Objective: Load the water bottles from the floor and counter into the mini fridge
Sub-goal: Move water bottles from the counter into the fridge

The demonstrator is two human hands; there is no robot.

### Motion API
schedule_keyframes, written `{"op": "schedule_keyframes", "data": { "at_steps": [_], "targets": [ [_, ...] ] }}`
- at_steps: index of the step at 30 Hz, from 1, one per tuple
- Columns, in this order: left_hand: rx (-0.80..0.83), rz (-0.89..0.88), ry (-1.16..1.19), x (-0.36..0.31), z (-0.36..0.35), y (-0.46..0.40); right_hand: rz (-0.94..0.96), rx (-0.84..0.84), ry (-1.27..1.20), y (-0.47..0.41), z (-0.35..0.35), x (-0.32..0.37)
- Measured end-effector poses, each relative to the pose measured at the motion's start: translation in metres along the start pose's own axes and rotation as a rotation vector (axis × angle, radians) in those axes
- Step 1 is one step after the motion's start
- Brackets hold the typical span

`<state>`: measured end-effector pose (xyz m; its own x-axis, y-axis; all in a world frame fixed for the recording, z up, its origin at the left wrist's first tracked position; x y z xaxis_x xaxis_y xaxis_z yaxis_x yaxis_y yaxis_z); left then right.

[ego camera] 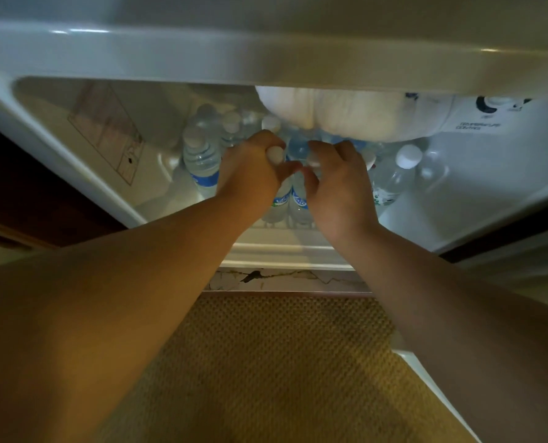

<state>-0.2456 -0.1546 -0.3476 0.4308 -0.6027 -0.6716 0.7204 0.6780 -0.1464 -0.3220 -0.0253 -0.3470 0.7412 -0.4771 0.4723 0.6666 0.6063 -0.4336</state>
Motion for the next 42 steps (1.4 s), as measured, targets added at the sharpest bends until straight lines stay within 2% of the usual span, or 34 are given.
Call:
{"op": "schedule_keyframes", "data": {
  "at_steps": [8,14,19,25,29,33,38,42],
  "targets": [
    [0.077,0.058,0.052,0.001,0.013,0.017,-0.108,0.117,-0.006,0.013,0.015,0.003],
    [0.04,0.179,0.068,-0.022,0.069,0.095,-0.198,0.147,-0.039,0.087,0.084,0.055],
    [0.023,0.205,0.089,-0.086,0.169,0.188,-0.162,0.09,-0.084,0.118,0.21,0.131],
    [-0.087,0.163,0.056,-0.226,0.357,0.257,-0.081,-0.083,-0.155,0.073,0.442,0.241],
    [-0.178,0.043,0.054,-0.345,0.485,0.245,0.006,-0.234,-0.139,0.02,0.595,0.311],
    [-0.249,-0.121,0.075,-0.443,0.573,0.207,-0.038,-0.229,-0.119,-0.032,0.678,0.345],
    [-0.167,-0.131,0.129,-0.495,0.599,0.13,-0.217,-0.184,-0.05,-0.115,0.713,0.333],
    [0.037,-0.049,0.058,-0.507,0.571,0.053,-0.296,-0.02,0.019,-0.186,0.689,0.306]
  ]
}}
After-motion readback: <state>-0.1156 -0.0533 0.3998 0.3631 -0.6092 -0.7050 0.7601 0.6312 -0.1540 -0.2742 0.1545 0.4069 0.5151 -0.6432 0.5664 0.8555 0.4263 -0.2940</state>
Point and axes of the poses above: each hand's wrist, its own y-axis away from the middle knuckle, its own z-axis out of the back of the hand, x = y × z, the point moved 9 cm from there along -y, towards the middle knuckle, and after that the axes turned 1 degree about -x, right-handed, at the moved point
